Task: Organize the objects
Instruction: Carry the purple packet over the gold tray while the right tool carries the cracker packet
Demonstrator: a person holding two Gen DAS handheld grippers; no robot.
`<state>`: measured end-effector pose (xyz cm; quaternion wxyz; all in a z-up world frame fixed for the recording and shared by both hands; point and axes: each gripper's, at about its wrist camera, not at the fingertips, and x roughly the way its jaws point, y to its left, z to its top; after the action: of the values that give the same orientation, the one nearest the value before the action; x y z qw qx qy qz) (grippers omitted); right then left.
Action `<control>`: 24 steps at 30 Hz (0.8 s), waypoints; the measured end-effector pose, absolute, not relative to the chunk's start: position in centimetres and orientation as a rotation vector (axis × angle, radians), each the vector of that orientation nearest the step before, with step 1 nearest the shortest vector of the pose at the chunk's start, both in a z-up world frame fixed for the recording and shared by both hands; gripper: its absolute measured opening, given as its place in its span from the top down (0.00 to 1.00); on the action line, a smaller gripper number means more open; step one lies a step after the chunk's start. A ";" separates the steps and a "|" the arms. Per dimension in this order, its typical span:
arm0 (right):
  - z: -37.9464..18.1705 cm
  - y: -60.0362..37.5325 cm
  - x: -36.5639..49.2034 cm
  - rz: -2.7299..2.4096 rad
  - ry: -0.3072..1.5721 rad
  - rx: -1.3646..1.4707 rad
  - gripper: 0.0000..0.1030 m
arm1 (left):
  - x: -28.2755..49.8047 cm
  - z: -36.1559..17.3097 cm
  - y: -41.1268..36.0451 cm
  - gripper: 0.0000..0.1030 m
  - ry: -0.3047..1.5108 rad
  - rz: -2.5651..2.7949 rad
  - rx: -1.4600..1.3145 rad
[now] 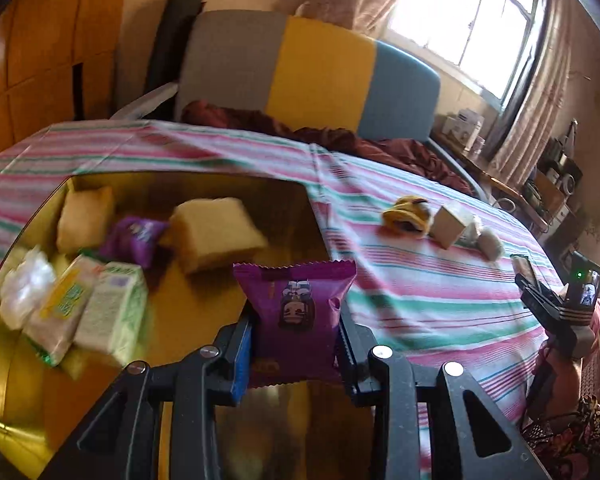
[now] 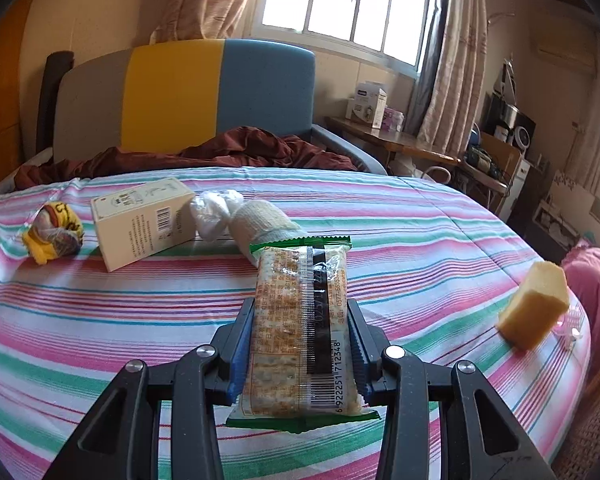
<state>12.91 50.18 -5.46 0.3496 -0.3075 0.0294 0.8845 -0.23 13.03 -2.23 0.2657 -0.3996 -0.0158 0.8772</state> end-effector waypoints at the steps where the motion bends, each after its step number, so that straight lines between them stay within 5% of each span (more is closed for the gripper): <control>1: -5.4 50.0 12.8 2.299 0.067 -0.799 0.59 | -0.3 -2.3 12.5 0.66 -0.040 2.375 -1.085; 24: 0.1 39.7 12.6 2.624 0.175 -0.699 0.59 | -1.7 -5.4 1.1 0.66 -0.144 2.438 -1.345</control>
<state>12.60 39.66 0.13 0.2086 -0.2511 0.0629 0.9431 -1.75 1.10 -5.42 0.1757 -0.4748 -0.0510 0.8609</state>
